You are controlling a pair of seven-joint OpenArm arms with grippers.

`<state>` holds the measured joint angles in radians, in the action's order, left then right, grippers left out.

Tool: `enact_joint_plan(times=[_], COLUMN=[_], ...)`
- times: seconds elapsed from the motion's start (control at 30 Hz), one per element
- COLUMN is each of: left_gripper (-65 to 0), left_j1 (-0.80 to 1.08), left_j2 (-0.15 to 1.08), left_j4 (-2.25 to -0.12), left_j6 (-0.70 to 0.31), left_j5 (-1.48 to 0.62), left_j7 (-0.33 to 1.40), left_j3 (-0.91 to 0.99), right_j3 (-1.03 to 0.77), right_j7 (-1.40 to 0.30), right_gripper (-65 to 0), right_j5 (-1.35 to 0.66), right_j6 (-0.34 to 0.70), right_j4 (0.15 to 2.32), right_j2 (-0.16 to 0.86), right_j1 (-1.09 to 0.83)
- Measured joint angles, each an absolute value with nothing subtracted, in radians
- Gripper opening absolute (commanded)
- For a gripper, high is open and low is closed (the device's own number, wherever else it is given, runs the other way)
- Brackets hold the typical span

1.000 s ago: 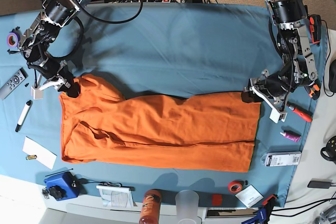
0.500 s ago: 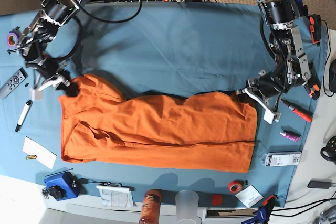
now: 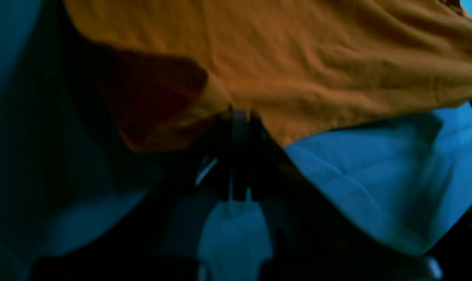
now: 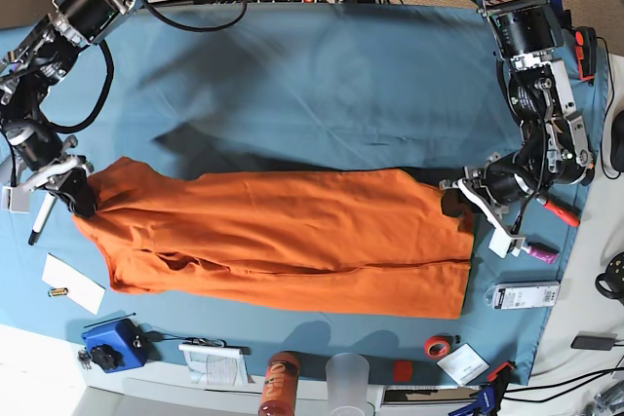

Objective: Layout the t-shirt on the table in an organized manner, then fold the t-shirt properly
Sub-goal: 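Pull the shirt ends apart with both grippers to straighten it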

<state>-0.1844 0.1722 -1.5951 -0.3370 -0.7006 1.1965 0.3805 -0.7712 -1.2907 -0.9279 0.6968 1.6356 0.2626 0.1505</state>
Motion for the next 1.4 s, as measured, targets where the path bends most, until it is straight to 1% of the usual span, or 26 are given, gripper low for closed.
enact_joint_plan(times=[0.33, 0.5, 0.6, 0.73, 0.83, 0.9, 0.93, 1.0, 1.03, 1.07, 1.1, 1.17, 1.27, 1.33, 1.4], left_gripper=[-65.0, -65.0, -65.0, -65.0, -65.0, -65.0, -62.0, -48.6, -43.1, -39.6, -38.3, -38.3, -38.3, -38.3, -38.3], left_j1=[0.017, 0.103, 0.166, 0.242, 0.249, 0.249, 0.249, 0.242, 0.237, 0.232, 0.224, 0.200, 0.152, 0.110, 0.069], left_j2=[0.171, 0.173, 0.174, 0.190, 0.191, 0.187, 0.187, 0.186, 0.186, 0.186, 0.186, 0.186, 0.186, 0.185, 0.186], left_j4=[-1.842, -1.957, -2.023, -2.082, -2.084, -2.083, -2.084, -2.082, -2.079, -2.075, -2.068, -2.032, -1.940, -1.876, -1.809], left_j6=[-0.337, -0.337, -0.348, -0.390, -0.401, -0.400, -0.401, -0.401, -0.400, -0.386, -0.345, -0.275, -0.176, -0.146, -0.138], left_j5=[-0.700, -0.686, -0.715, -0.781, -0.830, -0.828, -0.810, -0.739, -0.699, -0.656, -0.617, -0.538, -0.447, -0.413, -0.401], left_j7=[1.177, 1.177, 1.171, 1.172, 1.173, 1.110, 1.078, 1.022, 0.986, 0.949, 0.922, 0.886, 0.895, 0.922, 0.933], left_j3=[0.392, 0.483, 0.545, 0.612, 0.621, 0.598, 0.582, 0.536, 0.510, 0.480, 0.449, 0.383, 0.301, 0.270, 0.264], right_j3=[-0.772, -0.823, -0.871, -0.905, -0.907, -0.907, -0.907, -0.907, -0.907, -0.907, -0.907, -0.907, -0.907, -0.907, -0.907], right_j7=[-1.317, -1.362, -1.375, -1.384, -1.384, -1.383, -1.383, -1.384, -1.384, -1.384, -1.384, -1.384, -1.384, -1.386, -1.388], right_gripper=[-65.0, -65.0, -65.0, -65.0, -65.0, -65.0, -65.0, -65.0, -65.0, -65.0, -65.0, -65.0, -65.0, -65.0, -65.0], right_j5=[-0.999, -1.060, -1.085, -1.083, -1.083, -1.083, -1.083, -1.082, -1.082, -1.082, -1.083, -1.082, -1.082, -1.082, -1.082], right_j6=[0.697, 0.697, 0.697, 0.697, 0.697, 0.697, 0.698, 0.697, 0.697, 0.697, 0.697, 0.697, 0.698, 0.697, 0.697], right_j4=[1.755, 1.802, 1.808, 1.808, 1.808, 1.808, 1.808, 1.808, 1.808, 1.808, 1.808, 1.808, 1.808, 1.808, 1.808], right_j2=[0.263, 0.263, 0.263, 0.263, 0.262, 0.263, 0.263, 0.262, 0.263, 0.263, 0.263, 0.263, 0.263, 0.263, 0.263], right_j1=[-0.006, -0.054, -0.084, -0.142, -0.159, -0.158, -0.158, -0.159, -0.159, -0.158, -0.158, -0.159, -0.158, -0.159, -0.159])
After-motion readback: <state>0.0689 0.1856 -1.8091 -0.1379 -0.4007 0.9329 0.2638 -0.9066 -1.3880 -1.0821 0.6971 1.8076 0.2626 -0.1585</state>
